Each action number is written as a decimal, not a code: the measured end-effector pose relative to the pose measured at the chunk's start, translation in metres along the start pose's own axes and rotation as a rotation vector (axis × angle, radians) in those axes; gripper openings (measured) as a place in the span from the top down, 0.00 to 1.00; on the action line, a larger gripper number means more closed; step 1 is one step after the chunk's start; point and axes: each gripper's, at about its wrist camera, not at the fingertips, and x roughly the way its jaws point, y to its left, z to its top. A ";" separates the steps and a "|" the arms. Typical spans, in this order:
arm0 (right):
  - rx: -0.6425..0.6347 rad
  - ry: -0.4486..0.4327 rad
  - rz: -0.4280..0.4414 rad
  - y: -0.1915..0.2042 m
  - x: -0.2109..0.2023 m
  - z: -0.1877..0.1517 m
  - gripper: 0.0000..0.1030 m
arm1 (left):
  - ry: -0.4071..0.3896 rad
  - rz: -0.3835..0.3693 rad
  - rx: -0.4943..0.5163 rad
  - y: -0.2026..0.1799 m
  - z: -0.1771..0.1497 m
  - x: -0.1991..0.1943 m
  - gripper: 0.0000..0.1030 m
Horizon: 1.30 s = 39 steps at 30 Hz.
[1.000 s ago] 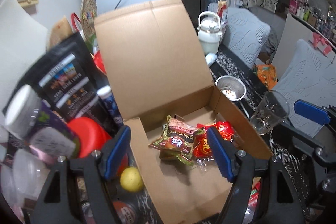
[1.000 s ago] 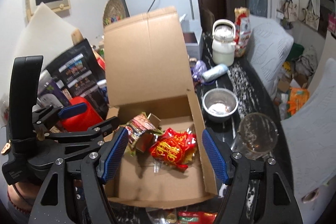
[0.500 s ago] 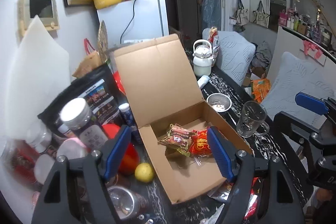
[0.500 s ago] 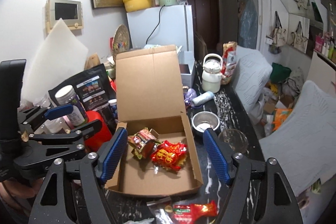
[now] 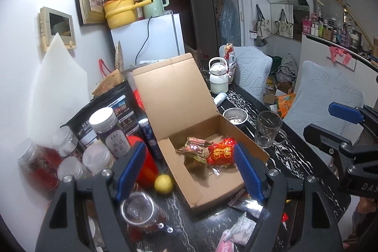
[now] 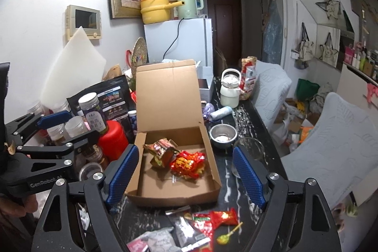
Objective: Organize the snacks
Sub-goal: 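Withdraw both open tools from the cardboard box back over the table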
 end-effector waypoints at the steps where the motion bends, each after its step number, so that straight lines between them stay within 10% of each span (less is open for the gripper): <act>1: 0.001 -0.002 -0.001 0.000 -0.004 -0.004 0.19 | -0.005 0.002 0.005 -0.001 -0.004 -0.004 0.26; 39: 0.125 0.175 0.007 -0.010 -0.019 -0.210 0.17 | 0.223 -0.268 0.045 -0.054 -0.191 0.022 0.26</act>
